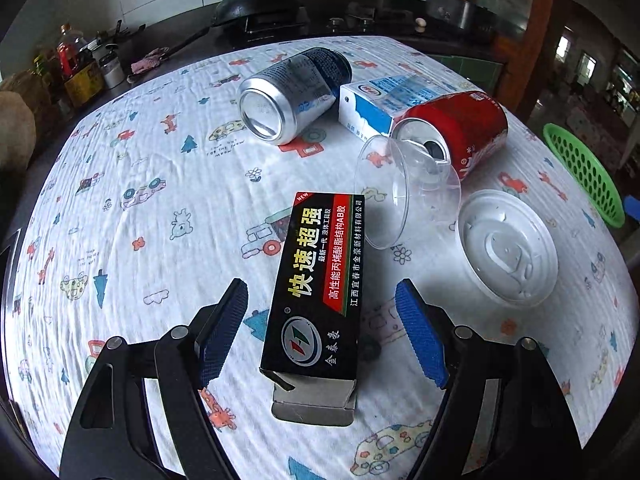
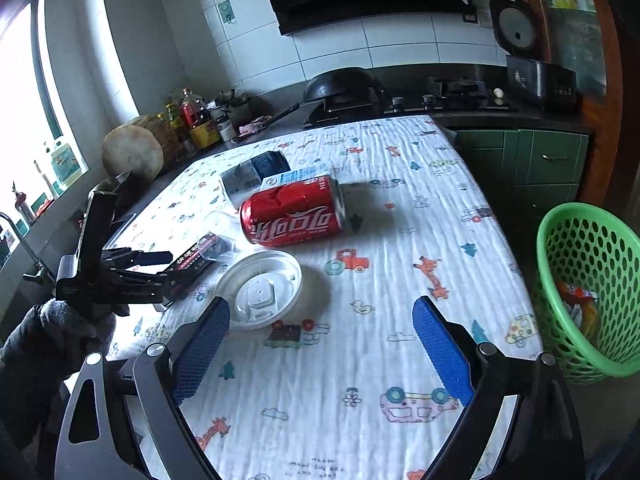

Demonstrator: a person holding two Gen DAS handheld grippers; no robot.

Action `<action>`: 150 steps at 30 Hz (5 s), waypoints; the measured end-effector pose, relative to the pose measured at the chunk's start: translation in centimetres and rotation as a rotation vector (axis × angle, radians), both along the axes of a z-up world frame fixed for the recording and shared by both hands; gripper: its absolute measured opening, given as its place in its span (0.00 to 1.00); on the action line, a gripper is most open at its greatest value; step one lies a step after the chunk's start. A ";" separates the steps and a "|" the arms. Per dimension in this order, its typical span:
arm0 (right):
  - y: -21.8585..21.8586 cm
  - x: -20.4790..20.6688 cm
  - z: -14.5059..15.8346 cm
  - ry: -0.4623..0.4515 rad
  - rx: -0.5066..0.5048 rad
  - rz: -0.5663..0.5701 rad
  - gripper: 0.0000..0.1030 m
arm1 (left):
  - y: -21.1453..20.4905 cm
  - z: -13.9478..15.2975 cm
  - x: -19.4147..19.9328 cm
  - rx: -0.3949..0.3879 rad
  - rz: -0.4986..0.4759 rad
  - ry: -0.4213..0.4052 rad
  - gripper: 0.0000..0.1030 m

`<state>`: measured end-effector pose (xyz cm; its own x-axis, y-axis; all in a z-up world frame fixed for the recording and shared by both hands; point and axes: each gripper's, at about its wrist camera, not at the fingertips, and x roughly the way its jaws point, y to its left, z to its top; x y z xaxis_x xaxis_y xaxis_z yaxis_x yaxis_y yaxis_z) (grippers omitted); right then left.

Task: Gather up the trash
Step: 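Grasp the black glue box with the left tool while the right tool approaches the white lid, then close the right tool on the rim of the white plastic lid, then carry the lid into the basket and open the right tool while the left tool carries the glue box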

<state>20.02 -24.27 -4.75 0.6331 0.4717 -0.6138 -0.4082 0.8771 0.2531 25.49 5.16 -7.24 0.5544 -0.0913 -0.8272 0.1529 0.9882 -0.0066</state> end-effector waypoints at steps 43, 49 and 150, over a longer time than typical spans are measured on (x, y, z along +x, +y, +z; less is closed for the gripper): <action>12.4 6.8 -4.7 0.097 -0.228 0.223 0.91 | 5.0 -0.6 -1.0 -0.047 0.011 0.017 0.44; 11.6 6.4 -4.5 0.087 -0.217 0.202 0.92 | 4.9 -0.6 -1.0 -0.048 0.008 0.018 0.44; -28.5 7.3 -7.3 0.127 -0.160 -0.547 0.90 | -35.5 9.0 6.1 -0.066 -0.614 -0.086 0.44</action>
<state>27.28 -52.77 -12.06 0.6754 -0.0082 -0.7374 0.1398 0.9832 0.1171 31.62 -30.30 1.74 0.4487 -0.4642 -0.7636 0.6958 0.7177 -0.0274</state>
